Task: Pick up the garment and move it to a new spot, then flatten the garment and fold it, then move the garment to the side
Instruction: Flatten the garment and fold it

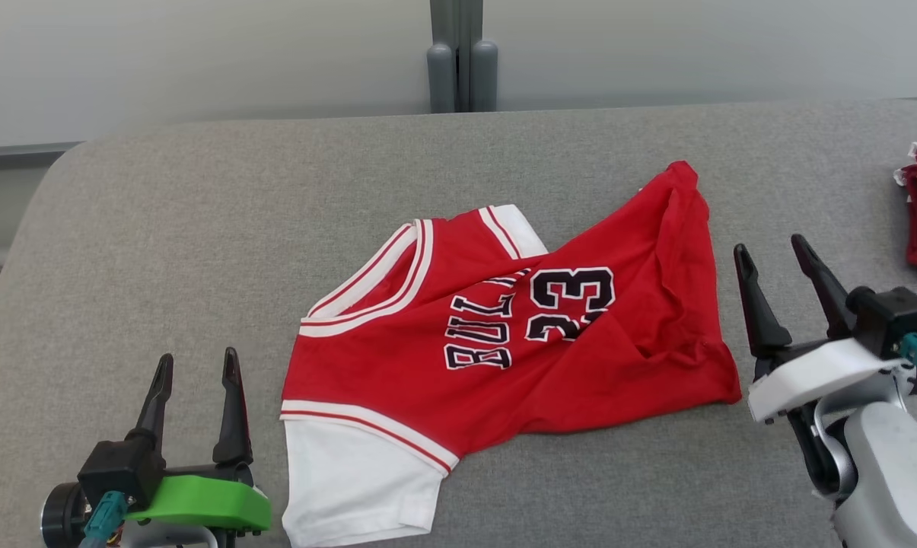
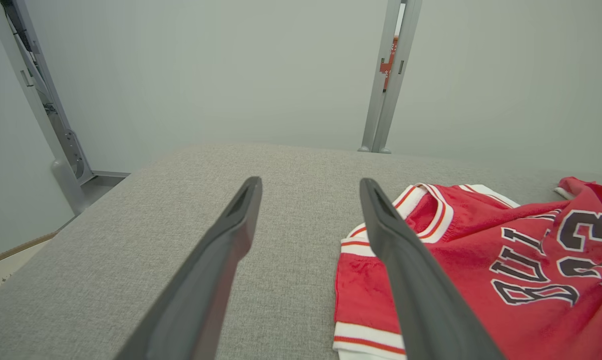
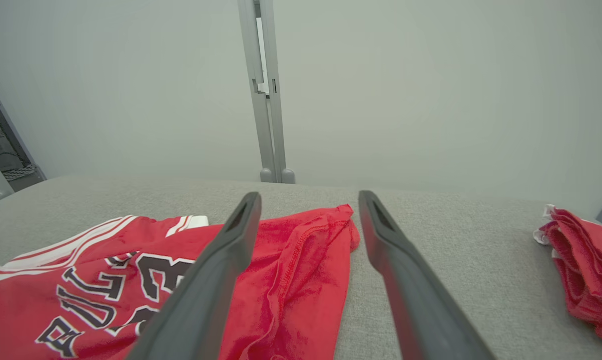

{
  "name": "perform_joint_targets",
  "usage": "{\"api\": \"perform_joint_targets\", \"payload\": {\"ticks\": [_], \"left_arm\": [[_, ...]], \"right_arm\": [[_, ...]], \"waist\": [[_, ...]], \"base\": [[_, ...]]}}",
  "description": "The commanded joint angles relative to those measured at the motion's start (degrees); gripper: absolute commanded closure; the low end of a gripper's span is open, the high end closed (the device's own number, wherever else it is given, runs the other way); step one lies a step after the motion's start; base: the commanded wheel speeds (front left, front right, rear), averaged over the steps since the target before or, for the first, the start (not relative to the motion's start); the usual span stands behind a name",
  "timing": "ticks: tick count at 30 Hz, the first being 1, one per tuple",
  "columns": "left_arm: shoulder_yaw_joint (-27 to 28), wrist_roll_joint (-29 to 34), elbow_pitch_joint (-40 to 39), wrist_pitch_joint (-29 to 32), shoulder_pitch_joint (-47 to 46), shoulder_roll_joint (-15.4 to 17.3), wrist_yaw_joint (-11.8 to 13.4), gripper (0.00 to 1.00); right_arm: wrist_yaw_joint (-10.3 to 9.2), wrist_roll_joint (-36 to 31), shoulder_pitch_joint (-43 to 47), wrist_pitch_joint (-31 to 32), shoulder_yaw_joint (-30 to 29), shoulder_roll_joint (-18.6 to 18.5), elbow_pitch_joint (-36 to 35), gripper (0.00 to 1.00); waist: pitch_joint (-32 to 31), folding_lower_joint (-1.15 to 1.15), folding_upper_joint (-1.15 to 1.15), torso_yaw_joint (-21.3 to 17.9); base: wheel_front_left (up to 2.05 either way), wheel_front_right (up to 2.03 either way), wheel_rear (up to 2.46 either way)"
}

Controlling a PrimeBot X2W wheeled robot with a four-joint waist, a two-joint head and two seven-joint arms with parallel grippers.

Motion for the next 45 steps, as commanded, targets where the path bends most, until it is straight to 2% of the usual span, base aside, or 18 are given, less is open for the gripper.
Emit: {"api": "perform_joint_targets", "payload": {"ticks": [1,8,16,32,45], "left_arm": [[0.3,0.2,-0.1,-0.1,0.8,0.4,-0.2,0.00],[0.5,0.5,0.0,-0.1,1.4,0.8,-0.6,0.00],[0.3,0.6,0.5,-0.1,1.6,1.1,-0.8,0.00],[0.1,0.5,0.2,-0.1,2.7,1.5,-0.8,0.00],[0.2,0.2,0.4,-0.1,3.1,1.7,-0.4,0.00]], "right_arm": [[-0.09,0.4,2.3,-0.2,-0.5,0.7,-1.9,0.00],[-0.09,-1.3,12.8,-0.2,-3.8,4.9,-11.8,0.00],[-0.09,-2.8,19.7,1.4,-5.5,8.7,-18.6,0.00],[-0.08,-5.6,24.6,4.3,-6.3,11.4,-24.2,0.00],[-0.08,-6.5,25.0,5.6,-6.4,11.8,-24.6,0.00]], "waist": [[-1.1,0.00,0.00,-1.1],[-2.0,0.00,0.00,-1.8],[-3.2,0.00,0.00,-2.4],[-4.3,0.00,0.00,-2.0],[-4.3,0.00,0.00,-1.7]], "base": [[0.00,0.00,0.00],[0.00,0.00,0.00],[0.00,0.00,0.00],[0.00,0.00,0.00],[0.00,0.00,0.00]]}}
